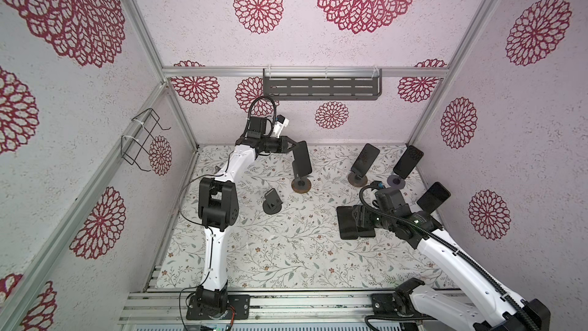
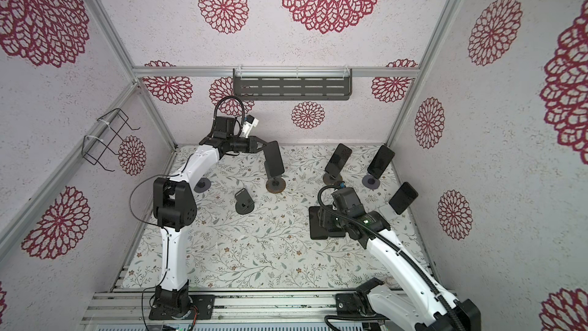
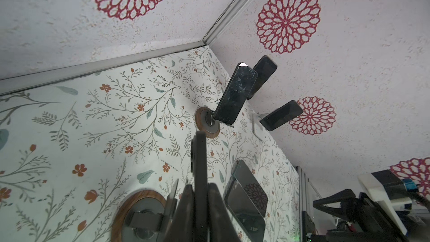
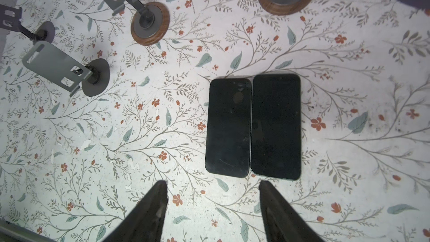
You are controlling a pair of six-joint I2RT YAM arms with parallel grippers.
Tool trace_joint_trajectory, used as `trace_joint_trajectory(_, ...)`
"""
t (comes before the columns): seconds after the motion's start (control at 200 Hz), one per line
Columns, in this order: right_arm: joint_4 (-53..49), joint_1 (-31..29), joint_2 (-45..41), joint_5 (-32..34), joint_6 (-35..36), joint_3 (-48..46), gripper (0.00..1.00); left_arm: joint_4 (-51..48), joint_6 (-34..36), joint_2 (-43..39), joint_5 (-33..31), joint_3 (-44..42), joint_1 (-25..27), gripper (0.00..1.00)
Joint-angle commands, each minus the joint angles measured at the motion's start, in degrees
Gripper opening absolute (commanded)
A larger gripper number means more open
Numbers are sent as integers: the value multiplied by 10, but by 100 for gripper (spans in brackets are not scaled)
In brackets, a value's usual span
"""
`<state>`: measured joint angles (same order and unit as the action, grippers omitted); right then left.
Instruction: Remove the phone from the phone stand
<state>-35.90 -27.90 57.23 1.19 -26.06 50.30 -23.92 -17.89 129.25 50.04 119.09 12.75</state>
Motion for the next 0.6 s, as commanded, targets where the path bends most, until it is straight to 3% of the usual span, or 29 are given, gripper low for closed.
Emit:
trace_joint_trajectory(0.0, -3, 0, 14, -6, 35, 47, 66, 14, -66, -63, 13, 10, -12, 11)
trace_joint_trajectory(0.12, -11, -10, 45, -24, 52, 86, 67, -6, -97, -107, -10, -45, -12, 8)
trace_joint_trajectory(0.285, -18, -40, 88, -20, 74, 135, 67, 38, -149, -207, -27, -187, -8, 0)
trace_joint_trajectory(0.42, -17, -71, 132, -15, 83, 182, 71, 60, -205, -252, -6, -270, 3, 0)
trace_joint_trajectory(0.595, 7, -99, 182, -27, 65, 214, 84, -15, -153, -277, -2, -303, 32, 0)
